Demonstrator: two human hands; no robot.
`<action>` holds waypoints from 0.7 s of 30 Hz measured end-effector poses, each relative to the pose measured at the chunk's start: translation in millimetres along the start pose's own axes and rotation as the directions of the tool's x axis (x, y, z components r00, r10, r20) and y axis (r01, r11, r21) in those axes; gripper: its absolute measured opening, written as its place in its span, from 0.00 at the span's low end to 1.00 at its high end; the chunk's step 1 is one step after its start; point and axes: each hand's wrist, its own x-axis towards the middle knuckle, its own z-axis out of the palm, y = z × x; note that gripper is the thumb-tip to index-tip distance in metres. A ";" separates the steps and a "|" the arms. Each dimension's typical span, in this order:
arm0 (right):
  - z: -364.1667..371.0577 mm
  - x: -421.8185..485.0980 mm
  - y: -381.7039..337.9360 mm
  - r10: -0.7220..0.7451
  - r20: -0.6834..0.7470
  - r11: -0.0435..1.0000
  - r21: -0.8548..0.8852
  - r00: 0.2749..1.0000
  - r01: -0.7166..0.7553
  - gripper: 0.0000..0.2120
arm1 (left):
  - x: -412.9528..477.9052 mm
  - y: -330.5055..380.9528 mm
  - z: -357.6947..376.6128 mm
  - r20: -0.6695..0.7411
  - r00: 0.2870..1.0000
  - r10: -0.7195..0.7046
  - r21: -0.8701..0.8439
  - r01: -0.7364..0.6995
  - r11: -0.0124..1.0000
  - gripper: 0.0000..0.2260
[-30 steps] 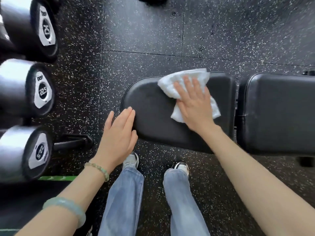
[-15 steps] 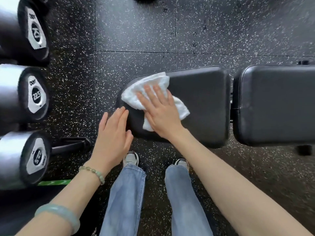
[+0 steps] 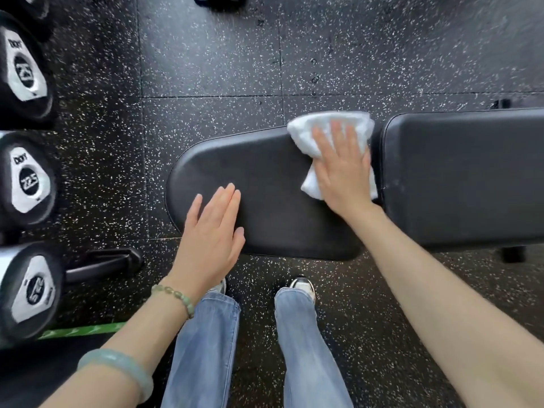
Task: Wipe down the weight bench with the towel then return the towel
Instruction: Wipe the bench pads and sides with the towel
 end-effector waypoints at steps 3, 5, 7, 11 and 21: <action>-8.5 35.1 11.8 0.031 -0.009 0.999 0.032 0.999 -0.031 0.27 | -0.1 3.4 6.7 0.019 1.000 -0.025 0.026 0.024 0.999 0.27; -2.6 25.0 15.7 0.007 -0.043 0.997 0.075 0.999 -0.004 0.27 | -1.4 7.2 9.5 0.035 0.998 -0.055 0.013 0.054 0.998 0.28; 5.4 -5.3 15.4 -0.016 -0.090 0.992 0.124 0.996 0.027 0.26 | -1.1 10.4 10.1 0.039 0.996 -0.085 0.005 0.085 0.996 0.29; 24.9 -96.6 13.1 0.021 -0.091 0.988 0.156 0.996 -0.006 0.27 | -1.5 11.6 10.8 0.055 0.995 -0.086 0.012 0.086 0.996 0.29; 33.8 -112.1 6.6 -0.044 -0.080 0.998 0.034 0.996 0.047 0.26 | -16.8 -0.3 6.9 0.046 0.998 -0.044 0.055 0.042 0.998 0.28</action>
